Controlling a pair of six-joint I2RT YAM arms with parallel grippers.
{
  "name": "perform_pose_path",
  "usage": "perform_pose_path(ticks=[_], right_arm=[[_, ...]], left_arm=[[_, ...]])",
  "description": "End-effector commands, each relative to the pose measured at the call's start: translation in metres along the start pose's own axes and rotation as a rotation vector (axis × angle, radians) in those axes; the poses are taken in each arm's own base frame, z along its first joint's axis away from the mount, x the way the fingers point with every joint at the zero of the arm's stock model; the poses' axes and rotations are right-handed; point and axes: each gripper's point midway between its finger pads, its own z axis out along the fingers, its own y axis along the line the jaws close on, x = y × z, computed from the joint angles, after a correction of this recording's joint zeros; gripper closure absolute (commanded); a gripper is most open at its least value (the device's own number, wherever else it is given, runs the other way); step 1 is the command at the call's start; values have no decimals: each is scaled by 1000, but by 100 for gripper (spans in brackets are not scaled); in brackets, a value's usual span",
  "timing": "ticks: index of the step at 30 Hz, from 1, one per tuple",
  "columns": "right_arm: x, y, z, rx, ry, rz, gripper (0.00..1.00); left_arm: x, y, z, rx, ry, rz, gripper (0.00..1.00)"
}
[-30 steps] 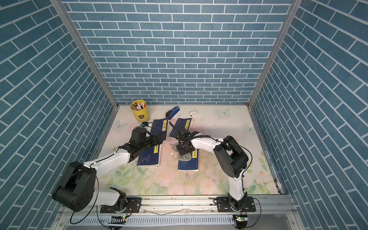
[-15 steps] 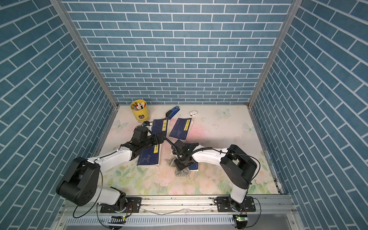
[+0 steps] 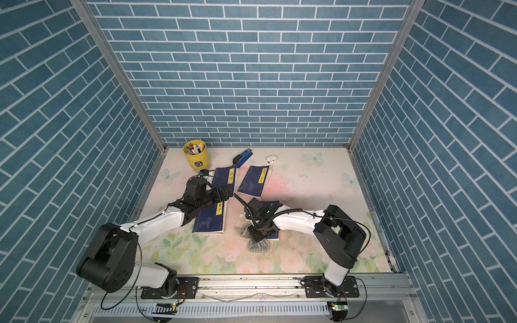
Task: Wipe the cover of the book
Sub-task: Wipe the dirt from the cover of the book.
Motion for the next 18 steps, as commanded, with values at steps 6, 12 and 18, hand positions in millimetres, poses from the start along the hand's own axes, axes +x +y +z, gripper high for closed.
perform_pose_path(ticks=[6, 12, 18], right_arm=[[-27, -97, 32, 230, 65, 172, 100], [-61, -114, 42, 259, 65, 172, 100], [-22, -98, 33, 251, 111, 179, 100]], left_arm=[[2, 3, -8, 1, -9, -8, 4], [5, 2, -9, 12, -2, -14, 4], [1, 6, -13, -8, -20, -10, 4]])
